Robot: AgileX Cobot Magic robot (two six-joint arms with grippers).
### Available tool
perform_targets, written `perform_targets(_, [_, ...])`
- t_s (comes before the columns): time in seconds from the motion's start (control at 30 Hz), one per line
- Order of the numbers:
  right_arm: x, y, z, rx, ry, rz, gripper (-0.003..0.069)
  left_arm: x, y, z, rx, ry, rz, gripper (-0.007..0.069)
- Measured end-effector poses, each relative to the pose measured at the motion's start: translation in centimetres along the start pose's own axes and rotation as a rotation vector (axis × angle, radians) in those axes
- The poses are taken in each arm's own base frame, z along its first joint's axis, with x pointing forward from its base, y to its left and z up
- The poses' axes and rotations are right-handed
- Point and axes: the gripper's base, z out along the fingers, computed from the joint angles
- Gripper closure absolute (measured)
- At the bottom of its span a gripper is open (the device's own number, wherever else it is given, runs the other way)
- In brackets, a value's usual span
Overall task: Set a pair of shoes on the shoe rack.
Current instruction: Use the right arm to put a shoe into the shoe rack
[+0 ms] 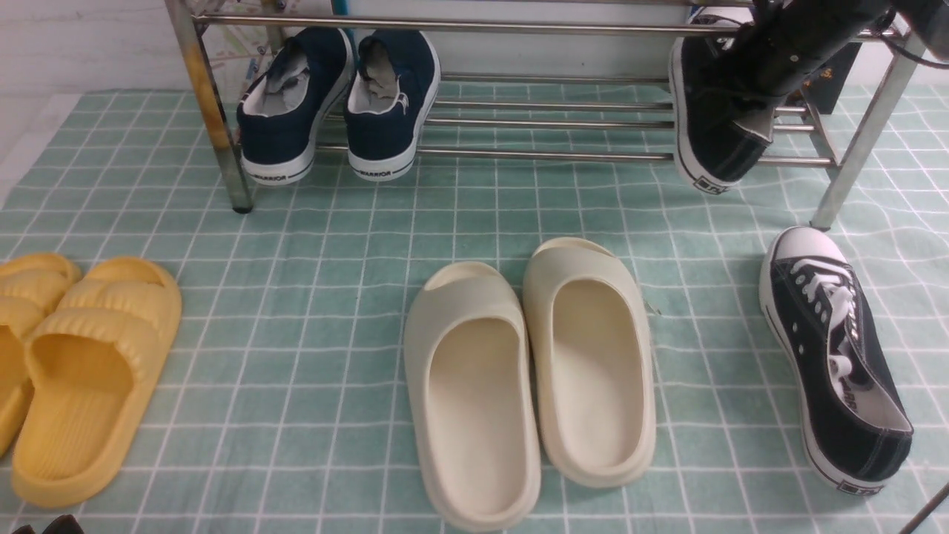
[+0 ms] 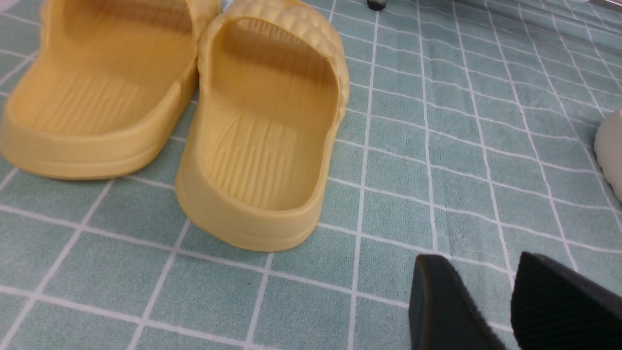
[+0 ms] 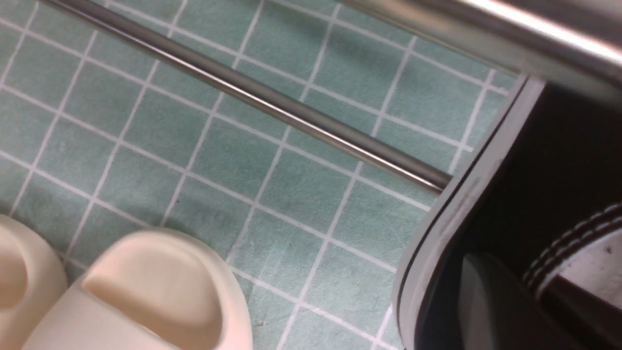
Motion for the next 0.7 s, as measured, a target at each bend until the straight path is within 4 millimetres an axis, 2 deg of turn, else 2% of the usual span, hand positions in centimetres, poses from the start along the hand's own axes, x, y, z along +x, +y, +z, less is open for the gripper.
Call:
perform_targets(0.53, [0.14,0.26,0.4,-0.026,0.016,-0.014,0.0632,0.0,0.0,0.0,0.0,0.0,0.0,0.0386])
perform_targets(0.67, [0.09,0.24,0.45,-0.03,0.008,-0.013,0.0619,0.0,0.0,0.0,0.0,0.0,0.0,0.0386])
perform_targets(0.7, [-0.05,0.25,0.45,-0.03,-0.008,-0.011,0.0596,0.0,0.0,0.0,0.0,0.0,0.0,0.0386])
